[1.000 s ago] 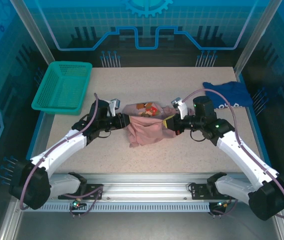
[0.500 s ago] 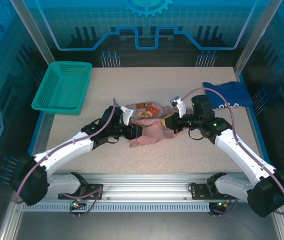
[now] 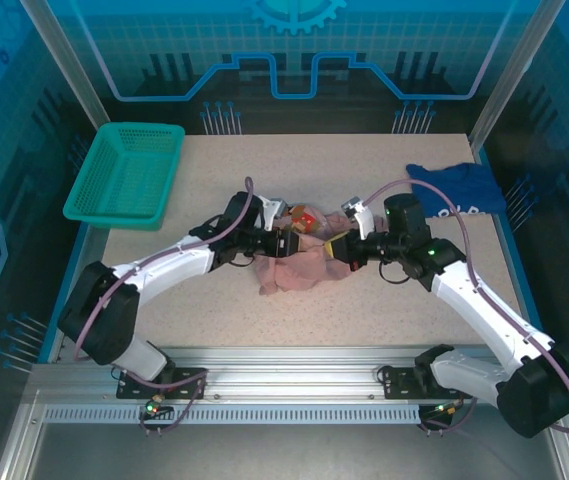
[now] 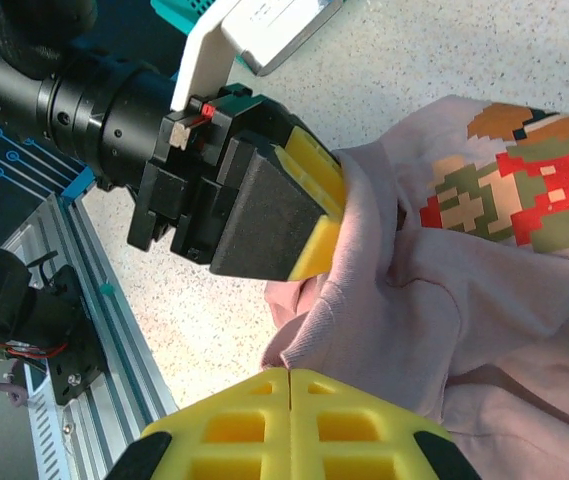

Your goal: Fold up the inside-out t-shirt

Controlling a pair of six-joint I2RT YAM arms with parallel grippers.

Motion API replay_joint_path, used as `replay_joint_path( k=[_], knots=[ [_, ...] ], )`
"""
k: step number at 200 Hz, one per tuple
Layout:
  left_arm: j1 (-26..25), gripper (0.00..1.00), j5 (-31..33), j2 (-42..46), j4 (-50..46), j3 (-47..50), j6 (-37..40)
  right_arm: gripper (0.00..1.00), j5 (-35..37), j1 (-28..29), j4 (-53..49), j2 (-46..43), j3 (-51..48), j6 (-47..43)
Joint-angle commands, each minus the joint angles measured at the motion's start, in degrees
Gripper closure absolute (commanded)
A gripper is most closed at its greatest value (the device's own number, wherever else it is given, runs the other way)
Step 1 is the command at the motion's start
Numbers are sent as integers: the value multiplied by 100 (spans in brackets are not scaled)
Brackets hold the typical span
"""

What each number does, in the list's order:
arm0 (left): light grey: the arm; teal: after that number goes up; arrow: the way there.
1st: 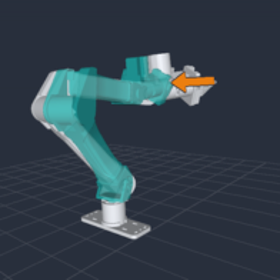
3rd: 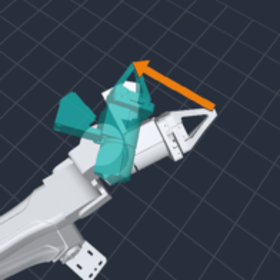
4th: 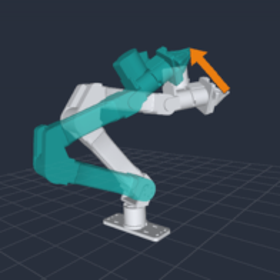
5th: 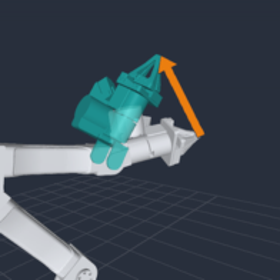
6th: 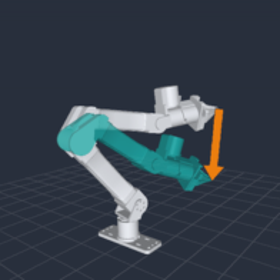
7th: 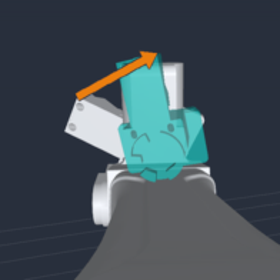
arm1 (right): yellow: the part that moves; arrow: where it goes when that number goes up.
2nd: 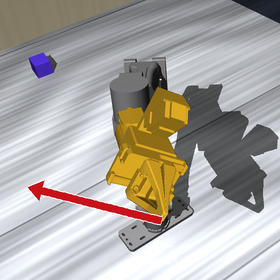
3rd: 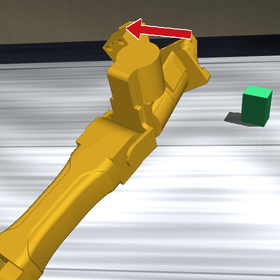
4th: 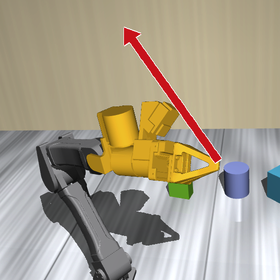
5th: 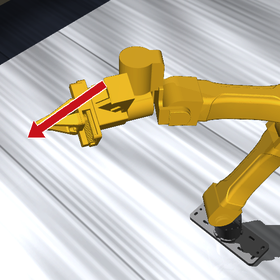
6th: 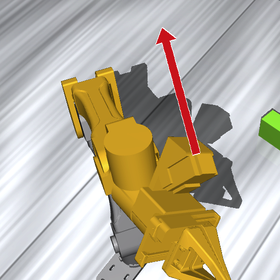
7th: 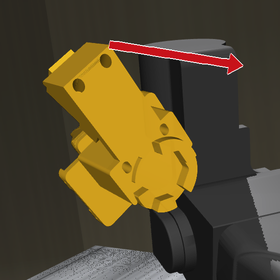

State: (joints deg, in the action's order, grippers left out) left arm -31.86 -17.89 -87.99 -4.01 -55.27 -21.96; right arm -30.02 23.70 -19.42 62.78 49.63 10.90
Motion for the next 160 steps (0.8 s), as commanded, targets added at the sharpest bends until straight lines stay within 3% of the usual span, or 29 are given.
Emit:
replay_joint_path(
  k=[1,43,94,110,147,160],
  knots=[
    [-31,52,-306,-170,-31,-227,196,100,-27,29,32,-21,-49,-81],
    [-188,43,-523,-744,-294,-552,392,100,-20,29,113,0,-32,-33],
    [-293,41,-427,-1132,-404,-508,513,100,91,3,140,21,3,-50],
    [-332,51,-591,-1224,-413,-529,526,100,106,-20,157,66,10,-53],
    [-308,100,-945,-822,-126,-445,358,100,268,-81,99,25,-40,-87],
    [-233,100,-1028,-500,97,-347,184,100,299,-103,58,-24,-77,-116]
  ],
)
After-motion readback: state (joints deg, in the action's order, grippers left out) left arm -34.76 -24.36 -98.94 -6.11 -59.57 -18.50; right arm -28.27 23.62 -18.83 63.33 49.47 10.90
